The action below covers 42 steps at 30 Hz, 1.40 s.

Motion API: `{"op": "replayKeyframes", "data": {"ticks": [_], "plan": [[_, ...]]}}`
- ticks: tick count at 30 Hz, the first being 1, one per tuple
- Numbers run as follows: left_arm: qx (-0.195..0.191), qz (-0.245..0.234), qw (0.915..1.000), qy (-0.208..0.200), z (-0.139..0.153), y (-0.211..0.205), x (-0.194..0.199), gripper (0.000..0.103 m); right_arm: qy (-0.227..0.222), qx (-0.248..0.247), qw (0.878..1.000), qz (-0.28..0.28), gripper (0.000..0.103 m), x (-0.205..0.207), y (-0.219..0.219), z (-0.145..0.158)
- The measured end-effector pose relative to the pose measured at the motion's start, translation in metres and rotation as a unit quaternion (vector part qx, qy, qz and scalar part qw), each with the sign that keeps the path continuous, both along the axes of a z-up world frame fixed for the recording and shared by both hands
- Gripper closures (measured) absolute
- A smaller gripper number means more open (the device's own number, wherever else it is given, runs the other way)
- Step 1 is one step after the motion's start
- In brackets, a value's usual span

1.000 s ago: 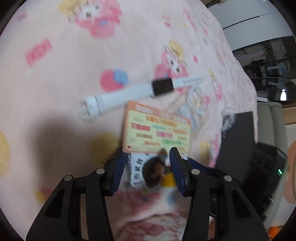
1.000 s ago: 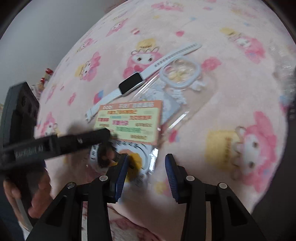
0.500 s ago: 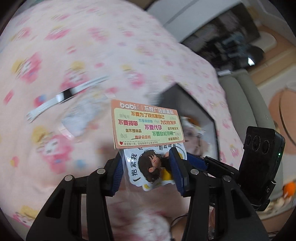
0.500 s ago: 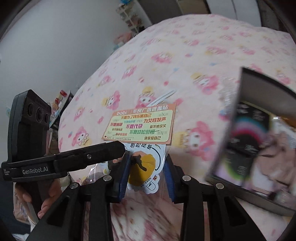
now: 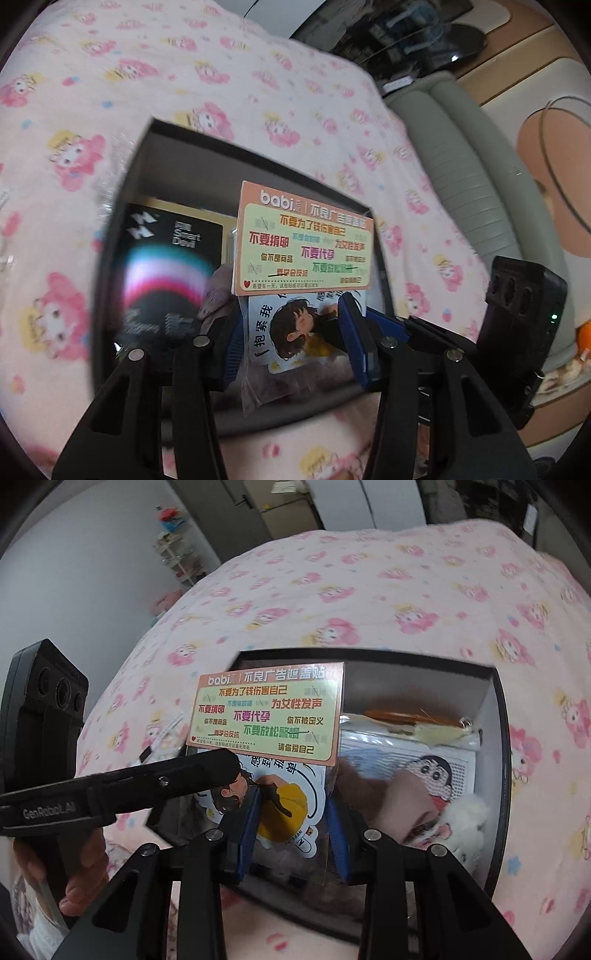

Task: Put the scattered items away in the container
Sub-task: 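Carry the card with the left gripper over the black box, then lower the card into the box and open the left gripper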

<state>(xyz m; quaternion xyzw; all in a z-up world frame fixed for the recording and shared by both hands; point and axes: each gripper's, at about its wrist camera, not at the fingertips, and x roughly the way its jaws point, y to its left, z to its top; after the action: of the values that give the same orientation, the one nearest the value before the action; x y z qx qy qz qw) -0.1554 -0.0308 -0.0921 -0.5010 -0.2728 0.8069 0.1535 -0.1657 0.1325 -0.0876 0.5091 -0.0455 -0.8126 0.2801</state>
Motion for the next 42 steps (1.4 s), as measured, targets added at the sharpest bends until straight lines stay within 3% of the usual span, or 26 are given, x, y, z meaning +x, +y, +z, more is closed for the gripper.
{"op": "replayKeyframes", "data": {"ticks": [6,11,13,16,19,20,23,29,33,37,42], "plan": [[-0.032,-0.007,0.9990,-0.031,-0.034,0.027,-0.029,0.056,-0.011,0.039,0.999,-0.030,0.072,-0.024,0.015,-0.027],[-0.103,-0.019,0.9923,-0.065,-0.049,0.045,-0.045,0.054,-0.019,0.080,0.994,-0.066,0.072,-0.032,0.027,-0.039],[-0.117,-0.012,0.9914,-0.057,-0.043,0.042,-0.045,0.053,-0.023,0.097,0.992,-0.079,0.072,-0.034,0.032,-0.043],[-0.100,0.005,0.9949,-0.018,-0.022,0.031,-0.033,0.045,0.007,0.067,0.993,-0.098,0.072,-0.031,0.046,-0.024],[-0.100,-0.033,0.9944,-0.007,-0.014,0.040,-0.019,0.047,0.042,0.042,0.993,-0.104,0.071,-0.025,0.054,-0.002],[-0.106,-0.049,0.9931,-0.009,-0.015,0.046,-0.016,0.047,0.035,0.039,0.994,-0.098,0.071,-0.024,0.052,-0.002],[-0.098,-0.079,0.9914,-0.035,-0.029,0.059,-0.014,0.066,-0.004,0.060,0.995,-0.077,0.071,-0.022,0.044,-0.017],[-0.094,-0.067,0.9907,-0.072,-0.057,0.058,-0.019,0.070,-0.034,0.084,0.993,-0.073,0.074,-0.026,0.043,-0.036],[-0.109,-0.065,0.9884,-0.084,-0.062,0.060,-0.025,0.078,-0.039,0.106,0.991,-0.070,0.074,-0.034,0.035,-0.047],[-0.111,-0.058,0.9881,-0.090,-0.060,0.060,-0.028,0.077,-0.040,0.107,0.991,-0.073,0.074,-0.035,0.037,-0.049],[-0.102,-0.038,0.9930,-0.045,-0.039,0.061,-0.014,0.065,-0.003,0.101,0.990,-0.094,0.074,-0.019,0.048,-0.027]]}}
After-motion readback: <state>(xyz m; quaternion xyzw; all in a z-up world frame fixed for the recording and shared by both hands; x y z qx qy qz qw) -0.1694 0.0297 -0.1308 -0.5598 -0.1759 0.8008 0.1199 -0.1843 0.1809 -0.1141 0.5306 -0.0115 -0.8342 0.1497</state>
